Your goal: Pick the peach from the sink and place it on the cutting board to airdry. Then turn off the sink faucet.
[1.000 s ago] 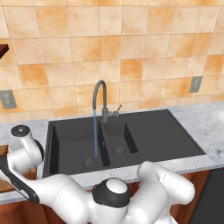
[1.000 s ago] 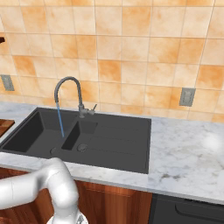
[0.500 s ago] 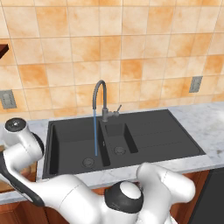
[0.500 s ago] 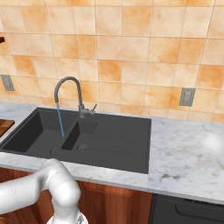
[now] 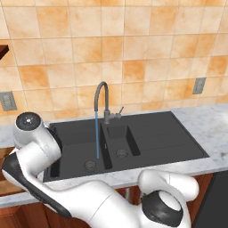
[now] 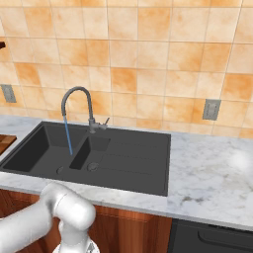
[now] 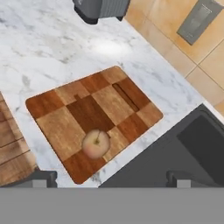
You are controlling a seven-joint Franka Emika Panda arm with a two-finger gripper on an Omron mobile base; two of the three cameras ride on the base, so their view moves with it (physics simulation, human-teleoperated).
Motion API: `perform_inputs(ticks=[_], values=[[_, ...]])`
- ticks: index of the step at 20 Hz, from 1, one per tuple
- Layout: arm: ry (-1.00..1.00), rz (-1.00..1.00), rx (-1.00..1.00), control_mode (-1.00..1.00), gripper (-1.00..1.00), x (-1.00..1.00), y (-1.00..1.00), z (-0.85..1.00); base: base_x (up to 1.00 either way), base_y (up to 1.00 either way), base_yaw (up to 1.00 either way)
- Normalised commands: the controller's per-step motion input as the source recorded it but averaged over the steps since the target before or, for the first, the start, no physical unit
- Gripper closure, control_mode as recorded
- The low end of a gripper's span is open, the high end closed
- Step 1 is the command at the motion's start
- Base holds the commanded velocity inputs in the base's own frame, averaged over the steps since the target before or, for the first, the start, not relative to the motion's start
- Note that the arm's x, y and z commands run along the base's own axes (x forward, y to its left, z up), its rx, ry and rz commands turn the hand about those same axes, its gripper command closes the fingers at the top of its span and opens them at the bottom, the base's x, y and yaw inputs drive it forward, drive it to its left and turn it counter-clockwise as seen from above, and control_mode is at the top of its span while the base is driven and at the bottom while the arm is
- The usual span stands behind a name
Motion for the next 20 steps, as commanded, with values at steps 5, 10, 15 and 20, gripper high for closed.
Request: perform_inputs(ticks=[5,10,15,20], values=[[-0.1,0.0,0.05,-1.0,-1.0,-0.49,-0.7,0.82,0.0,0.0,0.0],[-0.17,0.0,0.04,-1.0,-1.0,-0.61,-0.81,0.67,0.0,0.0,0.0],[-0.24,0.0,0.01,-1.0,-1.0,-0.68,-0.9,0.57,0.0,0.0,0.0],[-0.07,-0.04,0.14,-1.0,-1.0,-0.58,-0.93,0.67,0.0,0.0,0.0]])
